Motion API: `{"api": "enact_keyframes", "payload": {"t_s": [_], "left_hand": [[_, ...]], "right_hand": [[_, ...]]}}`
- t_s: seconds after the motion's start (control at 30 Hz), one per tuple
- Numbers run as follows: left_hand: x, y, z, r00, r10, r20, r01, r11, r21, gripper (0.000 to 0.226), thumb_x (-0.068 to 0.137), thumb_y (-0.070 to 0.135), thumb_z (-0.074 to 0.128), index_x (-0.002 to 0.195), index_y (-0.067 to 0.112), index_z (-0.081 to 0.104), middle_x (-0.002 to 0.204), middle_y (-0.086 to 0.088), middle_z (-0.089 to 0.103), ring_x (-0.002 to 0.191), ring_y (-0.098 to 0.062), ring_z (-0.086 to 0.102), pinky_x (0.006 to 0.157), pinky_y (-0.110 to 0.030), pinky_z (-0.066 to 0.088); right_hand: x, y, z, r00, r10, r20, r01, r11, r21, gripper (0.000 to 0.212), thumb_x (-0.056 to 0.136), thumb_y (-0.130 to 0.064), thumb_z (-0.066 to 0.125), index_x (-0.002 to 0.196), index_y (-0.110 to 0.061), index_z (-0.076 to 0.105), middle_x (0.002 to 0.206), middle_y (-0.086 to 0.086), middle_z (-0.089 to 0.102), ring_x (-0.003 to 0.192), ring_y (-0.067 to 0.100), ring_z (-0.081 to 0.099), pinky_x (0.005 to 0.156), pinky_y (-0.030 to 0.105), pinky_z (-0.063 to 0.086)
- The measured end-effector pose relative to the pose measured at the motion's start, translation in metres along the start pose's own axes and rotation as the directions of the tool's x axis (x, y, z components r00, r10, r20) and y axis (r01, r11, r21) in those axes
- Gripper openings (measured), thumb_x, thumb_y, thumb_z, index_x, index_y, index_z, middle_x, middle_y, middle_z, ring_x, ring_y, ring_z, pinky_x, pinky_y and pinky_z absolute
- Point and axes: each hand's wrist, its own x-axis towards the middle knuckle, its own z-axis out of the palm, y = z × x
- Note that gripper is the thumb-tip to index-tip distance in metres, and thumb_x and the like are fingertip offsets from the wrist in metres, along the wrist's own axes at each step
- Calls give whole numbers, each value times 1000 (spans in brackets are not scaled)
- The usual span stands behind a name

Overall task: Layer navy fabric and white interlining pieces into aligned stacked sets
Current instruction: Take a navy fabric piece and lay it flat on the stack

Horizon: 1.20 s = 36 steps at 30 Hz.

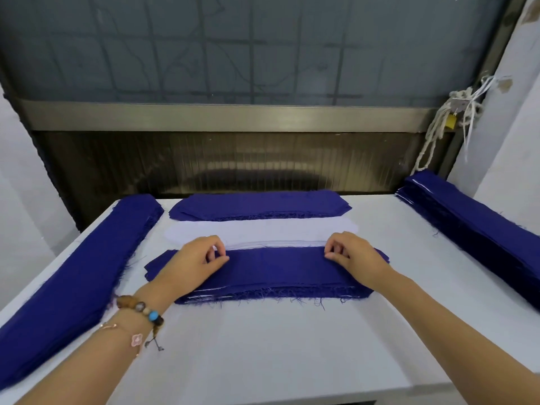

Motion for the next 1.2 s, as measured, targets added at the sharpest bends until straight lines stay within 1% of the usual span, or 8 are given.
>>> {"api": "enact_keyframes", "payload": {"t_s": [0.4,0.53,0.63,0.8,0.9,1.0,1.1,1.2], "left_hand": [[15,-9,1,970,-38,242,34,999,23,11,91,38,62,92,29,55,74,4,52,64,-7,44,61,-21,41],[37,-5,-8,950,-89,298,77,996,52,17,89,41,64,83,24,63,71,5,57,65,-9,49,61,-20,40],[60,-3,-9,984,-77,162,68,996,60,15,92,32,62,82,22,67,79,1,65,73,-13,57,63,-20,44],[99,6,9,991,2,-133,6,998,65,10,93,17,59,101,22,63,97,2,59,90,-15,56,77,-29,50],[127,14,23,986,56,-156,-35,990,139,28,97,18,53,125,19,58,122,1,57,115,-18,51,95,-36,46],[150,20,40,994,41,-101,-22,982,185,37,101,19,44,138,19,49,139,0,50,128,-20,44,103,-39,41],[168,19,53,997,16,-76,6,961,276,35,103,22,40,135,18,53,133,-2,54,121,-21,49,98,-39,45],[182,15,58,988,24,-151,31,937,348,23,102,24,43,114,18,61,113,-2,60,104,-20,54,81,-35,49]], "right_hand": [[17,5,-6,969,69,239,-70,998,-6,8,94,-28,59,89,-25,53,73,-8,51,66,7,45,59,14,33],[37,-2,-15,932,87,352,-71,996,-57,12,94,-32,58,89,-21,57,81,-10,53,75,7,47,65,18,35],[58,-8,-15,956,86,279,-71,995,-63,12,94,-31,58,91,-20,60,94,-4,60,87,13,54,74,21,41],[99,-22,4,998,54,-42,-57,997,-54,11,95,-17,57,105,-17,58,110,5,59,92,16,55,78,21,45],[124,-29,18,991,-11,-134,-2,996,-94,24,96,-15,55,119,-19,55,119,3,53,107,17,51,88,25,45],[149,-37,34,994,-54,-93,43,992,-123,34,98,-15,50,132,-19,50,131,2,50,121,20,46,100,32,44],[171,-39,52,997,-73,-13,69,979,-193,35,100,-16,45,135,-18,49,134,4,50,122,22,45,101,36,43],[190,-36,63,996,-65,-54,48,959,-278,31,101,-17,43,130,-17,54,128,5,52,116,23,49,93,35,46]]}}
